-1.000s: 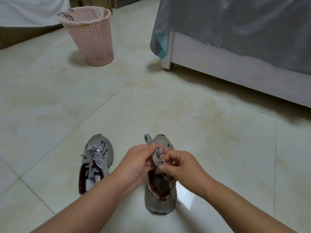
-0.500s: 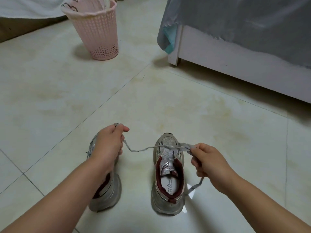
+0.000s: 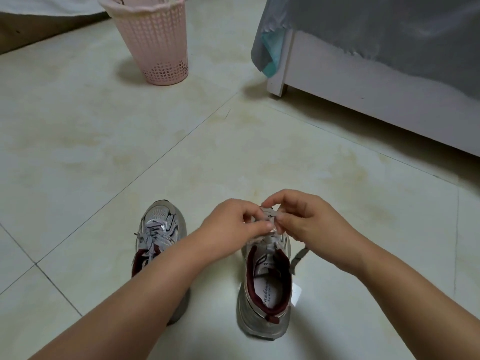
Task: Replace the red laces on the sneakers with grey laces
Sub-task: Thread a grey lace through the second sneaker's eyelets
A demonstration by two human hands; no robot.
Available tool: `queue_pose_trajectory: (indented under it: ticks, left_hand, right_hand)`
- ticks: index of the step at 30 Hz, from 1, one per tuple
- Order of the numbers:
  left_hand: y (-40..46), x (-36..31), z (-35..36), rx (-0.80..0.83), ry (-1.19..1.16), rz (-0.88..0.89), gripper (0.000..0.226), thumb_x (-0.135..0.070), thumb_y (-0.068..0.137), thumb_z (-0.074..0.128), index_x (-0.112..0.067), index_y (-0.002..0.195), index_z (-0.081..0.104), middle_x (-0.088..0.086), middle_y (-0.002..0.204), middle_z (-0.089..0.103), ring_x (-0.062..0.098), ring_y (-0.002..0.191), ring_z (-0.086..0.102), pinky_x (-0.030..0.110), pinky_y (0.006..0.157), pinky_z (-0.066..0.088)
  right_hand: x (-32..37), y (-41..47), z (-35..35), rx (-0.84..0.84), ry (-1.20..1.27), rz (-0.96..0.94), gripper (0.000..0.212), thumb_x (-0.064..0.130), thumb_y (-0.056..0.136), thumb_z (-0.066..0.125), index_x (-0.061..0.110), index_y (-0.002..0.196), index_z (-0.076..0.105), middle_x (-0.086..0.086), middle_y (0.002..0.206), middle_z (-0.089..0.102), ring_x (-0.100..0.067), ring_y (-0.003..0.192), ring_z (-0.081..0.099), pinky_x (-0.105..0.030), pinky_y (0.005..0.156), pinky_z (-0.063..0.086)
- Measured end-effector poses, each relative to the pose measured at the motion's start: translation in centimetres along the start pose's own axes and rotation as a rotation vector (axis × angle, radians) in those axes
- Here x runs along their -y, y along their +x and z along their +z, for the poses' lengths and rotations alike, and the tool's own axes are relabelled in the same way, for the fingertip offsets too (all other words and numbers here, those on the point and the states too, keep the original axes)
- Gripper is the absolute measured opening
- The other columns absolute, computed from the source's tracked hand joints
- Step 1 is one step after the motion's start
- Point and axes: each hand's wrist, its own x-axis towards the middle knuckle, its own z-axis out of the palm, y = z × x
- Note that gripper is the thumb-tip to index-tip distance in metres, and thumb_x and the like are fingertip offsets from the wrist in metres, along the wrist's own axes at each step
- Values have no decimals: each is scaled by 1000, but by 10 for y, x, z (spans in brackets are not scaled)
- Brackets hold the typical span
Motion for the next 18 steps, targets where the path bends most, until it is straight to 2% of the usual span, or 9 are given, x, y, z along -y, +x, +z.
queue_pose_trajectory:
  ticks: [2,5,7,8,10,12,14,16,18]
  left_hand:
    - [3,3,-6,-68,45,-3,19,-25,80,67,-29,62,63,8,74,61,28,74,60,45,80,50]
    - [9,7,-22,-334,212,33,28,-31,82,63,-31,57,52,-9,72,52,3,63,52,31,67,42]
    - [14,11,-36,-499,147,12,25,-33,82,62,-24,60,53,-7,72,57,3,60,54,29,62,38]
    - [16,13,-42,-545,76,-10,23,-31,83,62,-22,63,54,-5,70,60,8,63,57,31,65,42]
    - [19,14,-50,-592,-112,-31,22,-22,85,61,-22,64,55,-2,61,59,10,56,59,33,67,51]
    - [20,15,-52,-629,-210,-50,24,-18,85,61,-23,63,54,0,56,55,7,48,59,37,64,54]
    - [23,16,-51,-658,-153,-55,21,-22,84,63,-23,64,56,-1,58,57,12,55,65,39,64,53]
    - [26,20,-50,-683,-51,-44,16,-26,84,63,-22,68,58,-4,62,62,18,66,66,36,67,51]
    - [29,26,-47,-655,85,-62,13,-28,84,60,-21,74,60,-3,67,64,21,67,61,32,64,47]
  right_hand:
    - [-3,1,-7,9,-28,11,18,3,90,52,17,98,61,7,56,55,2,45,45,-8,48,33]
    - [-16,5,-18,0,-283,61,11,7,88,57,12,86,66,7,55,54,1,43,41,-9,46,31]
    - [-27,5,-23,10,-392,135,14,10,88,57,7,79,67,3,58,56,-3,43,37,-11,45,30]
    - [-32,4,-25,7,-409,173,16,13,89,57,7,77,67,3,58,58,-4,45,38,-13,47,32]
    - [-41,3,-27,5,-419,229,19,18,88,59,9,74,67,-1,62,64,-13,51,47,-23,56,42]
    - [-50,3,-28,8,-517,254,19,24,88,59,13,74,67,-5,71,67,-21,62,54,-30,64,45]
    - [-58,4,-29,10,-642,271,19,28,89,59,17,75,67,0,69,62,-16,61,50,-28,60,40]
    - [-65,6,-31,-2,-662,299,18,27,89,58,17,76,66,-3,72,61,-13,60,46,-27,58,37]
    - [-72,9,-33,-63,-475,348,19,17,90,57,10,73,64,-6,64,60,-15,55,50,-24,53,41]
